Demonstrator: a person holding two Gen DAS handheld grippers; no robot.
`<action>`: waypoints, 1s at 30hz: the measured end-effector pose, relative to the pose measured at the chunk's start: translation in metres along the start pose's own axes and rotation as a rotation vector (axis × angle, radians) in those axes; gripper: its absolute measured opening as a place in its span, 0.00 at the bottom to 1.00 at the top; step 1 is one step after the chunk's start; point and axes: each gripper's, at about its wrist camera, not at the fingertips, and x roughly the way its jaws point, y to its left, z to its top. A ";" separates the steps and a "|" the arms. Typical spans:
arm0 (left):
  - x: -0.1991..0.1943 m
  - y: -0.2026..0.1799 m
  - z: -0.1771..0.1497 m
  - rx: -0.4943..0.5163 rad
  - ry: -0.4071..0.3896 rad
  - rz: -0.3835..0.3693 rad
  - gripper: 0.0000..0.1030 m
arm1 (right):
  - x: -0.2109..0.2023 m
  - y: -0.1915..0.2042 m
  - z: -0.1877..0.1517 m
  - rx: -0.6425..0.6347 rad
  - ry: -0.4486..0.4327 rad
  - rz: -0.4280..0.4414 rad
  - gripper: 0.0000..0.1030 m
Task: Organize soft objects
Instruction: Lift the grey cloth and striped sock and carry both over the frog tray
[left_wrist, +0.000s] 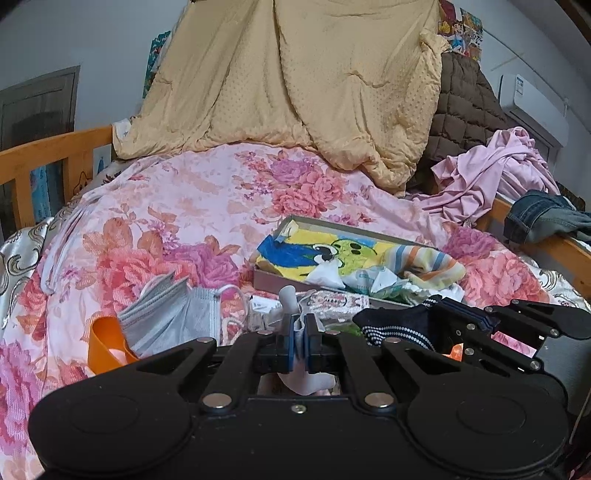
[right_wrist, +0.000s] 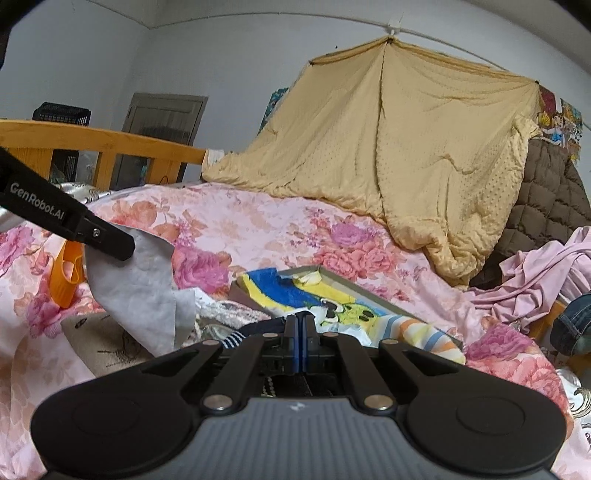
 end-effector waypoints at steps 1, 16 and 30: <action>0.000 0.000 0.002 0.001 0.001 -0.003 0.04 | -0.001 -0.001 0.001 0.001 -0.007 0.000 0.01; 0.022 -0.018 0.099 0.016 0.080 -0.064 0.04 | 0.002 -0.055 0.024 0.106 -0.105 -0.052 0.01; 0.095 -0.082 0.180 0.153 0.027 -0.110 0.04 | 0.085 -0.132 0.036 0.157 -0.100 -0.093 0.02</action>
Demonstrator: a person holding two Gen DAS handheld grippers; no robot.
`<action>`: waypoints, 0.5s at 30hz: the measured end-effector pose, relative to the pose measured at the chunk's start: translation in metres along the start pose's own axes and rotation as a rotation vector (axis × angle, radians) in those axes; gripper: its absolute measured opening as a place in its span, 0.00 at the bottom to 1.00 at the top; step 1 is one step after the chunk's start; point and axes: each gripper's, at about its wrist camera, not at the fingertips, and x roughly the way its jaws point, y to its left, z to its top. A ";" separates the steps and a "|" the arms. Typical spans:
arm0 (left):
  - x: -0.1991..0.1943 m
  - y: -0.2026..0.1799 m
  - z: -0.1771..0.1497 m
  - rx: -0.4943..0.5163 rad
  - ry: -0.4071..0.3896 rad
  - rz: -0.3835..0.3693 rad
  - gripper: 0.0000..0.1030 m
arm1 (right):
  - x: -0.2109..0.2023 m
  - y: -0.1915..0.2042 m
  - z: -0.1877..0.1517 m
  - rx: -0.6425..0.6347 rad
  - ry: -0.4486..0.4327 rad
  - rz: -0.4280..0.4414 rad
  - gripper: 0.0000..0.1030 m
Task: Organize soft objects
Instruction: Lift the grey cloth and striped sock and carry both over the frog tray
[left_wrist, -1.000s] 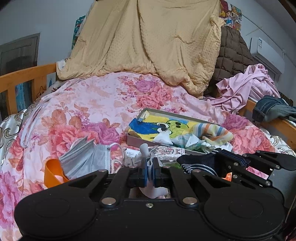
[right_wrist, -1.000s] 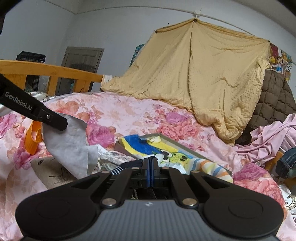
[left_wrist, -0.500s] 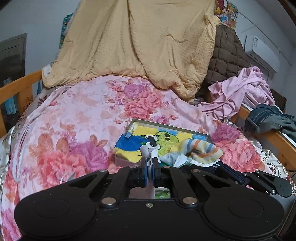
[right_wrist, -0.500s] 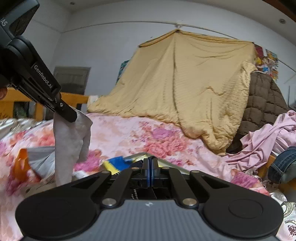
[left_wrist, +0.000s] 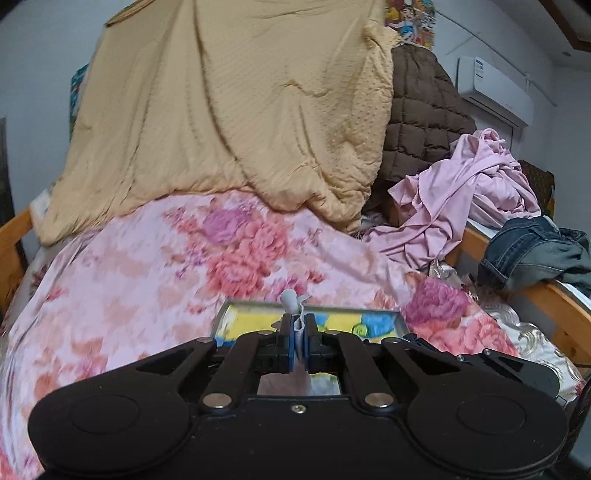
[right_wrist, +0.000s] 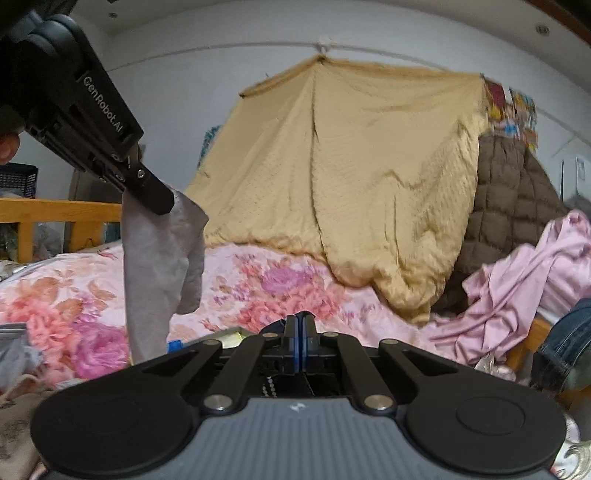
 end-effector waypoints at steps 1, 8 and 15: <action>0.009 -0.003 0.002 0.003 -0.006 0.000 0.04 | 0.007 -0.006 -0.002 0.020 0.014 0.002 0.02; 0.077 -0.020 0.003 -0.018 -0.016 0.017 0.04 | 0.040 -0.046 -0.017 0.135 0.082 -0.016 0.02; 0.128 -0.035 -0.015 -0.082 -0.023 -0.003 0.04 | 0.043 -0.066 -0.033 0.185 0.125 -0.043 0.02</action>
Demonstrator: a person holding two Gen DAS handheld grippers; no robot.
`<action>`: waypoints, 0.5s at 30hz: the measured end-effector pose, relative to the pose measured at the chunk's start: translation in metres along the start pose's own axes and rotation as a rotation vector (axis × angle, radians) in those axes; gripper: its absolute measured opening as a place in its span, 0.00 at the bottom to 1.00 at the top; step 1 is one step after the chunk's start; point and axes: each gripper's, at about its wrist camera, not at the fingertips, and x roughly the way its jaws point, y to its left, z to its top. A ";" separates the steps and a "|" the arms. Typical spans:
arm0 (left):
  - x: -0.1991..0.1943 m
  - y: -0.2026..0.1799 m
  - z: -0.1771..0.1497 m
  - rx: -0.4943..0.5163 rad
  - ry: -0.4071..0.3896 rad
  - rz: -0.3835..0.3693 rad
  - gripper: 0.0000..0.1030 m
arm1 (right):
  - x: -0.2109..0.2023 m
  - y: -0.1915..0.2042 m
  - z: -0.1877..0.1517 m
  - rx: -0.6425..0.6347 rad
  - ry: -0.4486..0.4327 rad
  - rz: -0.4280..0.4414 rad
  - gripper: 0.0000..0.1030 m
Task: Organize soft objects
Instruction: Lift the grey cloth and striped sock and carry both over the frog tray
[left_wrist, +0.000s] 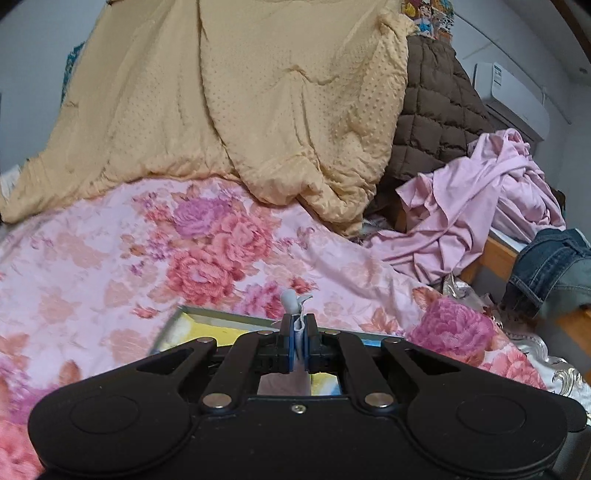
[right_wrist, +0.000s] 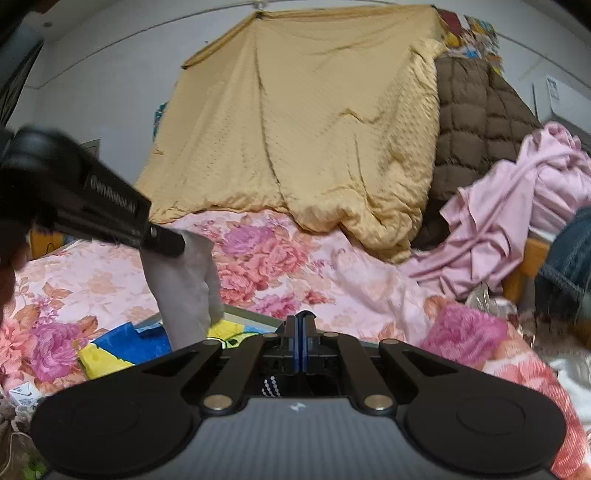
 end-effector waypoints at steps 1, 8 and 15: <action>0.005 -0.003 -0.003 -0.005 0.002 -0.006 0.04 | 0.001 -0.002 -0.001 0.012 0.008 0.000 0.02; 0.031 -0.013 -0.027 -0.026 0.061 -0.019 0.04 | 0.015 -0.015 -0.009 0.043 0.105 0.012 0.02; 0.044 -0.009 -0.052 -0.051 0.150 -0.009 0.05 | 0.025 -0.015 -0.017 0.047 0.173 0.027 0.02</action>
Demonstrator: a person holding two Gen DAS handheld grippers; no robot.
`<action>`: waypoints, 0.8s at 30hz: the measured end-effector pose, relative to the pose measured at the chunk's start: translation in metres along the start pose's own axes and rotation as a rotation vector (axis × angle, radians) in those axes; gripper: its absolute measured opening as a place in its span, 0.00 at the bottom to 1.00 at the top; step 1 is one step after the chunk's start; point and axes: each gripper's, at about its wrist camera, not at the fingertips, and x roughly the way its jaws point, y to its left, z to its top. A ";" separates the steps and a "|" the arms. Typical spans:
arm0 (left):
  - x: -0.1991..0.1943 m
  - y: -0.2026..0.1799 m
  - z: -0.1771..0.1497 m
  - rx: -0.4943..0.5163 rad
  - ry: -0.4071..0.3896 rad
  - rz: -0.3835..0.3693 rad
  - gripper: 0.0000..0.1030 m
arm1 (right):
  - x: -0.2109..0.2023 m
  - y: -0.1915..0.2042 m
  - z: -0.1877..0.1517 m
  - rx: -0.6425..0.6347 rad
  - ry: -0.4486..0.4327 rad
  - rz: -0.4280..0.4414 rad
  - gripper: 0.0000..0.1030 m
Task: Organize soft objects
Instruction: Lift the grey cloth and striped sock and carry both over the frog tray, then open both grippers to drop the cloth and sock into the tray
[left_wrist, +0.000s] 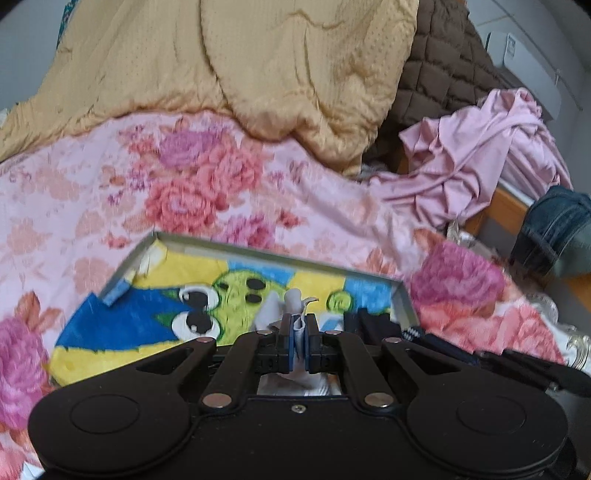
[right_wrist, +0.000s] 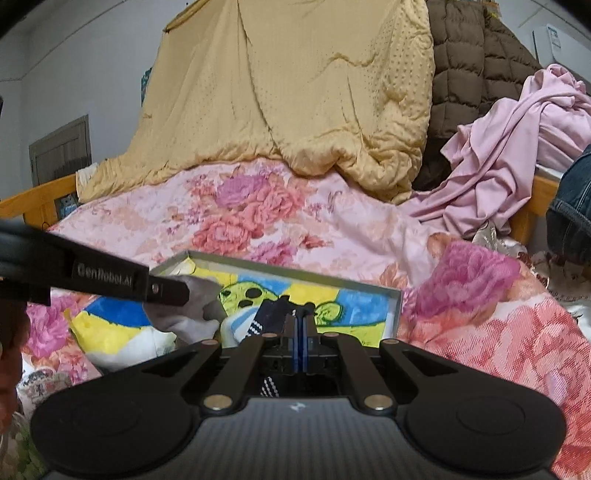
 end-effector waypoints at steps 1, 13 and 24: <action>0.002 0.001 -0.003 -0.002 0.014 0.006 0.05 | 0.001 0.000 0.000 -0.001 0.008 0.001 0.03; 0.020 0.018 -0.029 -0.046 0.118 0.042 0.09 | 0.011 -0.001 -0.007 0.012 0.074 0.005 0.05; 0.016 0.023 -0.031 -0.099 0.120 0.041 0.19 | 0.006 -0.001 -0.004 0.027 0.049 0.008 0.22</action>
